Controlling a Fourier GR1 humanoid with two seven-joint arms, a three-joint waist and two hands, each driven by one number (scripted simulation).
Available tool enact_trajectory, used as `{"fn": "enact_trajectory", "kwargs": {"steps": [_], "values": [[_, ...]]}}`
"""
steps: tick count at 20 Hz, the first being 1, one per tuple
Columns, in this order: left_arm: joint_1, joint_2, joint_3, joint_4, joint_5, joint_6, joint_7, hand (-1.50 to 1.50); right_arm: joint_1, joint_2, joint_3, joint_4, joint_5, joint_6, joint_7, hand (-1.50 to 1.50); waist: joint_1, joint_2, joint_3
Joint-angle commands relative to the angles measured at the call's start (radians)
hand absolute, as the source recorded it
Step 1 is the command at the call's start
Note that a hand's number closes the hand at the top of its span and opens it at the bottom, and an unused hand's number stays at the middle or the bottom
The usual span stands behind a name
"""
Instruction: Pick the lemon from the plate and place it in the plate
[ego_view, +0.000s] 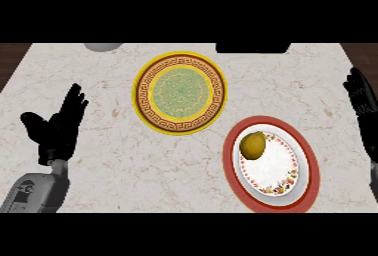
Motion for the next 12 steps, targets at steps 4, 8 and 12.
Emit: {"fn": "enact_trajectory", "kwargs": {"steps": [4, 8, 12], "values": [[-0.091, 0.056, -0.034, -0.09, -0.04, -0.075, -0.046, 0.0, -0.21, 0.284, 0.029, -0.037, -0.007, -0.226, 0.03, 1.5, 0.048, -0.003, 0.017], [-0.12, 0.082, -0.047, -0.124, -0.047, -0.104, -0.054, 0.0, -0.093, 0.109, 0.052, 0.156, 0.273, -0.395, 0.212, 1.5, 0.023, 0.011, -0.004], [-0.162, 0.072, -0.071, -0.146, -0.04, -0.127, -0.023, 0.0, -0.19, 0.5, 0.065, 0.189, 0.291, -0.752, 0.196, -1.5, 0.057, 0.006, 0.018]]}}
